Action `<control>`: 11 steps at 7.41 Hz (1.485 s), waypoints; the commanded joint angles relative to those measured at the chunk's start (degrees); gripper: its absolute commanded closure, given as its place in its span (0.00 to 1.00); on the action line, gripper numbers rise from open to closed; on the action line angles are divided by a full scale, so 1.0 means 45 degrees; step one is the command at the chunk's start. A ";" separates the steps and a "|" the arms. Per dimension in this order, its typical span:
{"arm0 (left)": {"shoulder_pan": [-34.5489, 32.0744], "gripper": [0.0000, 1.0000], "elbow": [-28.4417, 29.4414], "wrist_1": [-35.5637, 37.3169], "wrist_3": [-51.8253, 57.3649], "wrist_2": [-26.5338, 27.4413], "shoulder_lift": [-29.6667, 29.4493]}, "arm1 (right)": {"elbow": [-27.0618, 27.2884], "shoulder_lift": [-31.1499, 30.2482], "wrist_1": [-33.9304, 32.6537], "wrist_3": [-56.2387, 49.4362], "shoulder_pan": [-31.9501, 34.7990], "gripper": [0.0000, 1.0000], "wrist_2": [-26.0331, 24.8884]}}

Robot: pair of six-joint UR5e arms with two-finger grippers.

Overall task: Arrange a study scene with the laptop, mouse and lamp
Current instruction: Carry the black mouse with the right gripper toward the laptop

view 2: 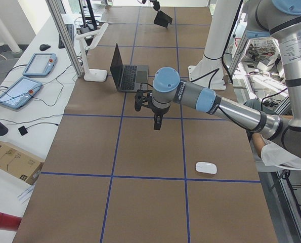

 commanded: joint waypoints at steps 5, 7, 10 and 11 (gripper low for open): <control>0.0002 0.00 0.0328 -0.0042 0.0039 -0.0021 0.0082 | 0.0088 0.2465 -0.0320 0.3468 -0.3327 1.00 0.4002; 0.0002 0.00 0.0348 -0.0042 0.0058 -0.0001 0.0082 | -0.1215 0.3909 -0.0320 0.3922 -0.3976 1.00 0.4767; -0.0017 0.00 0.0309 -0.0062 0.0039 -0.0001 0.0063 | -0.2801 0.5065 -0.0105 0.3922 -0.4934 1.00 0.6406; -0.0017 0.00 0.0289 -0.0062 0.0039 -0.0001 0.0082 | -0.3075 0.5396 -0.0105 0.3922 -0.5129 1.00 0.6855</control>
